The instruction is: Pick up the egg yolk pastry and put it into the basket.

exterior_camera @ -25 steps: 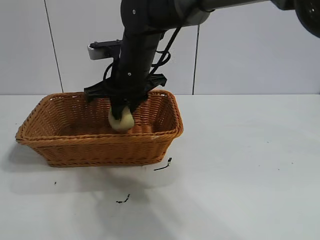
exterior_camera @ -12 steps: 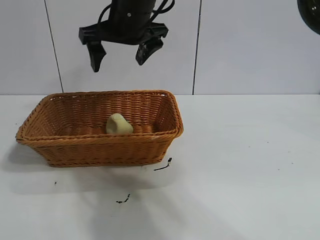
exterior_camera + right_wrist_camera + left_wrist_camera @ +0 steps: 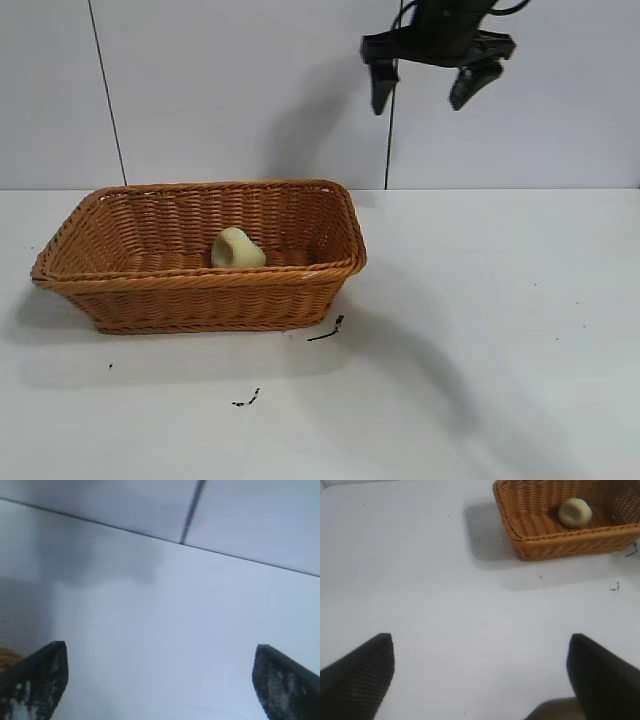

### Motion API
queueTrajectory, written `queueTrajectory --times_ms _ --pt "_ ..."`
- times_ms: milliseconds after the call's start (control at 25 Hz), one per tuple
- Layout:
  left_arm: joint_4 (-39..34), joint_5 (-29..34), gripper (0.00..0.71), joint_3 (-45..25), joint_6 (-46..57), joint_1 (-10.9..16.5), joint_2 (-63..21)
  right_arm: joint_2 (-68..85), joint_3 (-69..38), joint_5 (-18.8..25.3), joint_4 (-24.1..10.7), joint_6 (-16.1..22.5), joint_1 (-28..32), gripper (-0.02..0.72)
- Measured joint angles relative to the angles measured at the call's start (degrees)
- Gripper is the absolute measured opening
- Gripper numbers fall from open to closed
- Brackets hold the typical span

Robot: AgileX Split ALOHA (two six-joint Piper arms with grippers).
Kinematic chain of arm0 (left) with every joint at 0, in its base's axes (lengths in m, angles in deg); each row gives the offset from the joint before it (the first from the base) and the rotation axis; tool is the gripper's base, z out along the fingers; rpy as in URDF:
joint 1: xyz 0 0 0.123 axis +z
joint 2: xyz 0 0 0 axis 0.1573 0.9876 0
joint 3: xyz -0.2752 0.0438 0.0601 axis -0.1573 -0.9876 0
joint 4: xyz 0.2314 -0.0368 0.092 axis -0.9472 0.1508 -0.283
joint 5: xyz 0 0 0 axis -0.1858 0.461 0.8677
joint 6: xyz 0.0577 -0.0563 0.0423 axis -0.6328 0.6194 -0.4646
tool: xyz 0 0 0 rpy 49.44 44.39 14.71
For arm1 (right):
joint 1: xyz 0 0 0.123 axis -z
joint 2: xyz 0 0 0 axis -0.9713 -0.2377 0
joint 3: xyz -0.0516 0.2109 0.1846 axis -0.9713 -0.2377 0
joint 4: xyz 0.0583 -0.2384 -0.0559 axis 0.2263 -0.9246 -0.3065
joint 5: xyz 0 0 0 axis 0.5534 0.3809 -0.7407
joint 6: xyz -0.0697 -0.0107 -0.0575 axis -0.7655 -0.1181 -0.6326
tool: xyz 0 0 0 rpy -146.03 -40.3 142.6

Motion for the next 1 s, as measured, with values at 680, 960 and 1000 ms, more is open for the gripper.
queueTrajectory --times_ms 680,960,1000 --pt "0.0 0.0 0.696 0.0 0.0 0.0 0.0 9.0 -9.4 1.9 1.3 -1.5 7.3 0.693" --pt "0.0 0.0 0.696 0.0 0.0 0.0 0.0 30.5 -34.9 1.9 1.3 -2.8 7.3 0.693" --pt "0.0 0.0 0.696 0.0 0.0 0.0 0.0 34.3 -39.1 2.0 1.3 -3.0 7.3 0.693"
